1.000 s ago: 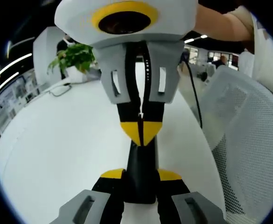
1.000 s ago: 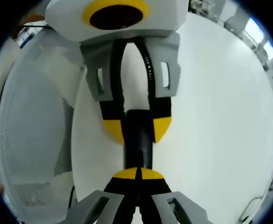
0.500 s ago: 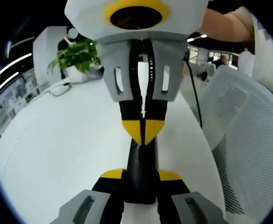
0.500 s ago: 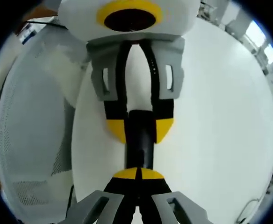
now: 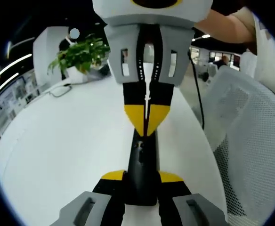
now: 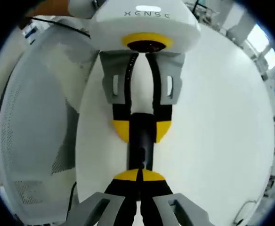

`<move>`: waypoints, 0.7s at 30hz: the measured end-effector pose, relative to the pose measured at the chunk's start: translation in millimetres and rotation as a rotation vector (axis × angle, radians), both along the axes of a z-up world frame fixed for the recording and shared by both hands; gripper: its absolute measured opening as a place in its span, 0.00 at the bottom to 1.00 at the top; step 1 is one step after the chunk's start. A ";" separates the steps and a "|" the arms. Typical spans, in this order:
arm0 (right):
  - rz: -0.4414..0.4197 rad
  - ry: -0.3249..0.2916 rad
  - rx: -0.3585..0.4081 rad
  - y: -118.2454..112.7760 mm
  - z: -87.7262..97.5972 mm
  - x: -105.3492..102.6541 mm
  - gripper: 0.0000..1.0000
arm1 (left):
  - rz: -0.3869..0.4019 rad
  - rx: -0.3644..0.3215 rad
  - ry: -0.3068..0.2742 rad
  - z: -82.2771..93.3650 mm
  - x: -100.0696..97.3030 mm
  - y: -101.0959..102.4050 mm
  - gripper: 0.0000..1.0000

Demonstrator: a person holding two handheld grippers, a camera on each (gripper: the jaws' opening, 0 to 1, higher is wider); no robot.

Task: Press the specified remote control buttons in sequence, fully releasing each button before pressing the next.

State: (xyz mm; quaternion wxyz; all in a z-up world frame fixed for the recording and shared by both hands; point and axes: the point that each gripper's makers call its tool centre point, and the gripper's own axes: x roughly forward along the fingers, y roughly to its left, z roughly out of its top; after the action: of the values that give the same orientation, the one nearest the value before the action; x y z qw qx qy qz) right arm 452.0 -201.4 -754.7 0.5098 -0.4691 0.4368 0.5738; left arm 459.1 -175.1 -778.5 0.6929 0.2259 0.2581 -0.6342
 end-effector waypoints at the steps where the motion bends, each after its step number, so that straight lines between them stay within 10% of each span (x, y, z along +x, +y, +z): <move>1: 0.002 -0.002 -0.001 -0.2 0.4 0.1 0.00 | 0.000 0.000 0.000 0.0 0.0 0.0 0.24; 21: 0.004 0.022 0.000 0.2 -11.0 -7.2 0.00 | 0.008 0.002 -0.001 -0.4 1.2 -0.2 0.24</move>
State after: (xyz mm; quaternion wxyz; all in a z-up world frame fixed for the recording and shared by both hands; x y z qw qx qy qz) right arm 444.8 -201.2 -765.7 0.5040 -0.4635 0.4416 0.5798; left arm 460.3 -175.3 -779.0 0.6952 0.2258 0.2593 -0.6312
